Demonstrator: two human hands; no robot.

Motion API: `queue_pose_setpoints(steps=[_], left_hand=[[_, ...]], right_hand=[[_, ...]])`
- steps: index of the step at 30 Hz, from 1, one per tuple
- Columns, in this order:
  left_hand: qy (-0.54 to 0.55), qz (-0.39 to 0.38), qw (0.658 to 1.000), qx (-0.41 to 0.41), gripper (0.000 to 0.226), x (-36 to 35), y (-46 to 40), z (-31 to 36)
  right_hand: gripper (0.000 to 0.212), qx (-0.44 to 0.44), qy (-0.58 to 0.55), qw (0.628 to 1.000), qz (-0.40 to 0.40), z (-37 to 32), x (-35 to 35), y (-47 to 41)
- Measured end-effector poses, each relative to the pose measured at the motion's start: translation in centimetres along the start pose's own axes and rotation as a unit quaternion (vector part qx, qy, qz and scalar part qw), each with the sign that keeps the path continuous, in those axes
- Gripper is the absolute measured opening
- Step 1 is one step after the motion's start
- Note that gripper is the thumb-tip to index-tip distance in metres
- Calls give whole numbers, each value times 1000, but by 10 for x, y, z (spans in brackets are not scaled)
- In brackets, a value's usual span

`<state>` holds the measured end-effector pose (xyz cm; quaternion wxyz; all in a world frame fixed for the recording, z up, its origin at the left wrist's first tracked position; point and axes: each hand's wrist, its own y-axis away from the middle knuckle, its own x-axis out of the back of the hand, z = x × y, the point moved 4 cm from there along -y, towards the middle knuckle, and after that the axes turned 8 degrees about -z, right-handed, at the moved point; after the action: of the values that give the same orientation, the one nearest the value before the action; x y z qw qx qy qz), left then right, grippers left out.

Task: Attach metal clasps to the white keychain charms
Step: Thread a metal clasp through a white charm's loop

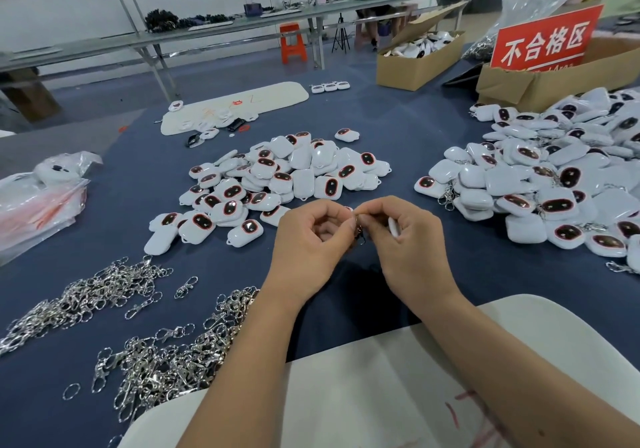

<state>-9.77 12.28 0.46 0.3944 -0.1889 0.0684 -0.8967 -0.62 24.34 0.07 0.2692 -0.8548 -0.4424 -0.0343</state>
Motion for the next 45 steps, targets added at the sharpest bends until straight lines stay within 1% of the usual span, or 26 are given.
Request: queue_pose_setpoints(steps=[4, 7, 9, 11, 14, 17, 19, 22, 26, 31, 35, 38, 39, 42, 45], left_hand=[[-33, 20, 999, -20, 14, -4, -2, -1], [-49, 26, 998, -38, 11, -4, -3, 0], [-57, 30, 997, -45, 9, -3, -3, 1], [-62, 26, 996, -52, 7, -3, -2, 1], [-72, 18, 996, -53, 7, -3, -2, 0], [-95, 12, 994, -61, 10, -2, -2, 0], [-111, 4, 991, -71, 11, -1, -3, 0], [-121, -8, 990, -76, 13, 1, -3, 0], [-138, -24, 987, -79, 14, 2, -3, 1], [-143, -33, 986, -77, 12, 2, -3, -1], [-162, -39, 983, -80, 9, 3, -3, -2], [-173, -36, 981, -82, 8, 4, -2, -3], [-169, -30, 982, -81, 9, 4, -2, -3], [-130, -1, 989, -75, 14, 1, -2, -2], [-126, 22, 988, -90, 14, -4, -3, 2]], right_hand=[[17, -63, -81, 994, -25, 8, 2, -4], [19, -70, -111, 990, -46, 9, 2, -5], [18, -72, -135, 987, -42, 10, 5, -5], [16, -73, -135, 988, -35, 10, 7, -5], [14, -56, -91, 994, -21, 9, 8, -4], [12, 0, 19, 1000, -1, 1, 9, -2], [12, 45, 83, 996, 9, -3, 9, -1], [13, 68, 116, 991, 8, -5, 9, -1], [13, 73, 132, 989, -3, -4, 9, -2], [15, 14, 62, 997, -38, 3, 11, -5], [13, -1, 60, 996, -70, 6, 10, -7], [14, 5, 65, 995, -78, 8, 9, -7], [14, 2, 53, 996, -78, 9, 9, -7], [15, -31, -27, 996, -84, 13, 10, -8], [17, -62, -71, 992, -84, 16, 11, -10]])
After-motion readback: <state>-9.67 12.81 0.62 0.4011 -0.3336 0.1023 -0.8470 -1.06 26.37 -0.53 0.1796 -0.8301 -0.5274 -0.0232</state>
